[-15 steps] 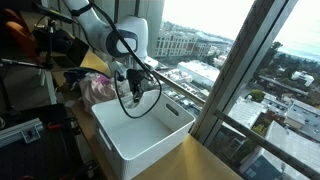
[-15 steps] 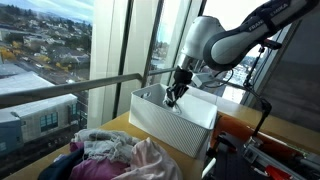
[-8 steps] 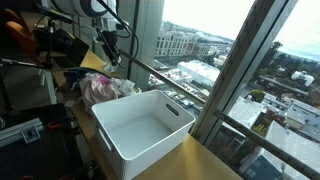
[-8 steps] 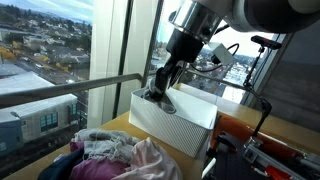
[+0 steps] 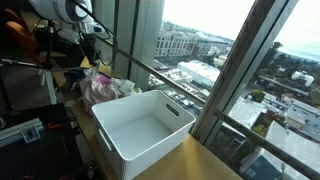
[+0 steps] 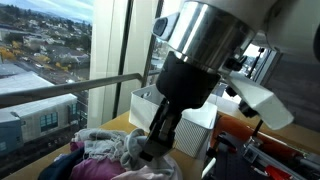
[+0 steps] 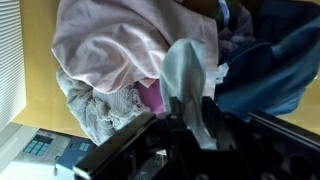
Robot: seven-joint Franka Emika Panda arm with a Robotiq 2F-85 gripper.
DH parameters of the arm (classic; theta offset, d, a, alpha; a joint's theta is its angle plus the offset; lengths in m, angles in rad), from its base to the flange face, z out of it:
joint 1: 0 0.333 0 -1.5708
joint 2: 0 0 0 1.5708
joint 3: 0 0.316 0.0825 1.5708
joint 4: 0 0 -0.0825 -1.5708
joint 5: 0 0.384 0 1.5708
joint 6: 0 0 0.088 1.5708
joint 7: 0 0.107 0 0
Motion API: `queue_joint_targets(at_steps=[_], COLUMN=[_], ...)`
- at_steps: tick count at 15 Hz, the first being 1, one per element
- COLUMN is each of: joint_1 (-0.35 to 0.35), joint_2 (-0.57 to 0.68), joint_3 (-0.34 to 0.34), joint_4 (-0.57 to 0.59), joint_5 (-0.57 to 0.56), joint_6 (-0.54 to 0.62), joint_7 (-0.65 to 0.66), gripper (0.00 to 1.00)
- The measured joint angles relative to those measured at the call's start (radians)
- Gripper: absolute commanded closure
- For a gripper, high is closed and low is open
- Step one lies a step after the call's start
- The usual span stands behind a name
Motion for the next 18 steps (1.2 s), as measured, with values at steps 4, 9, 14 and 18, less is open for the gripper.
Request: queue_joint_targets(at_steps=[4, 9, 14, 18], joint_1=[-0.079, -0.145, -0.110, -0.075], joint_2=[-0.001, -0.042, -0.042, 0.035], joint_3=[-0.079, -0.101, -0.062, -0.057], joint_4=[0.030, 0.057, 0.027, 0.014], joint_5=[-0.019, 0.031, 0.065, 0.061], joint_6=[0.029, 0.028, 0.031, 0.071], joint_7=[-0.044, -0.090, -0.066, -0.029], gripper=[0.09, 0.00, 0.00, 0.00])
